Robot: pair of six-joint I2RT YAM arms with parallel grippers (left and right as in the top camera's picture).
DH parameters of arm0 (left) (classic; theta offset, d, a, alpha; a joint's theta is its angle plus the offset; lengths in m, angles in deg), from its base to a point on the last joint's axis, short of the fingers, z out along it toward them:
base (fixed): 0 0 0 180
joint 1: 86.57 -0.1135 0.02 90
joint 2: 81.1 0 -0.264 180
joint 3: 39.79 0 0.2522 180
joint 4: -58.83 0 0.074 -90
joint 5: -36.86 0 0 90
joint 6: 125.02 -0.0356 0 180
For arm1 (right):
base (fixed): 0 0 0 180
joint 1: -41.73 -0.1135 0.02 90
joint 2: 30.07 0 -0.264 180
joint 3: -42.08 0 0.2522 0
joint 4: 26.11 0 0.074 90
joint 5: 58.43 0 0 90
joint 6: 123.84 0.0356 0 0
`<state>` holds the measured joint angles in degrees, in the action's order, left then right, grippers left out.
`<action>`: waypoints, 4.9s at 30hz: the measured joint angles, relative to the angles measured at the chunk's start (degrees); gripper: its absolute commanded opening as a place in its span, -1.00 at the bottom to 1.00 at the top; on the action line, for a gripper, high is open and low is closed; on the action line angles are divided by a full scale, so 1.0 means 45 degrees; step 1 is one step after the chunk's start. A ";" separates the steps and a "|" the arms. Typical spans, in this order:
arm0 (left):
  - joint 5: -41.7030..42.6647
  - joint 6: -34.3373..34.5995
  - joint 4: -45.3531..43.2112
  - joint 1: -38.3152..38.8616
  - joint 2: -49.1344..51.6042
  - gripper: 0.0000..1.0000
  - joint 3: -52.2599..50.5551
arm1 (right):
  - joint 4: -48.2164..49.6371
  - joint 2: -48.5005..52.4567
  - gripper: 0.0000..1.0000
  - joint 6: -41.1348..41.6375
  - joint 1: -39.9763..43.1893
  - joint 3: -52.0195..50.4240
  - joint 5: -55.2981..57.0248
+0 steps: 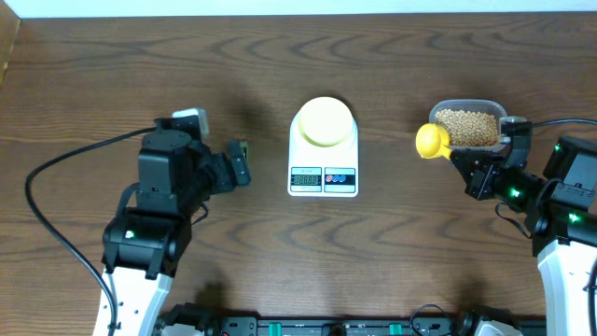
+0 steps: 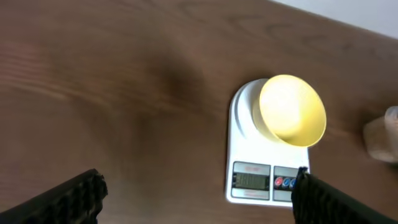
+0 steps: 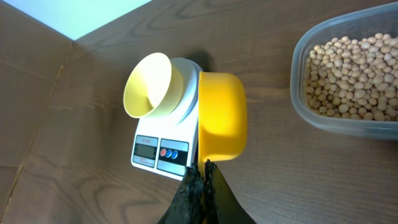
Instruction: Scoop item into bowl and weigh 50g on scale
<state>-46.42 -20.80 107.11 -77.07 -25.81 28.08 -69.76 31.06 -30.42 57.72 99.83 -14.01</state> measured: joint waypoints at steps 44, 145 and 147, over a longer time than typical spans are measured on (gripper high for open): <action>0.4828 -1.2628 0.7048 -0.1734 0.4051 0.96 0.5965 | -0.0933 0.0000 -0.98 -0.0024 0.0000 0.0024 -0.0160; 0.5017 -1.2832 0.6421 -0.1734 0.4051 0.96 0.4886 | -0.6771 -0.0680 -0.98 0.2497 -0.2302 0.5246 0.6698; 0.5022 -1.2832 0.6421 -0.1734 0.4051 0.96 0.4886 | -0.6771 -0.0559 -0.98 0.1996 -0.2302 0.5241 0.6926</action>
<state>-23.82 -78.55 136.00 -84.88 -7.58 50.07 -100.23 28.54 -21.43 47.36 123.41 17.16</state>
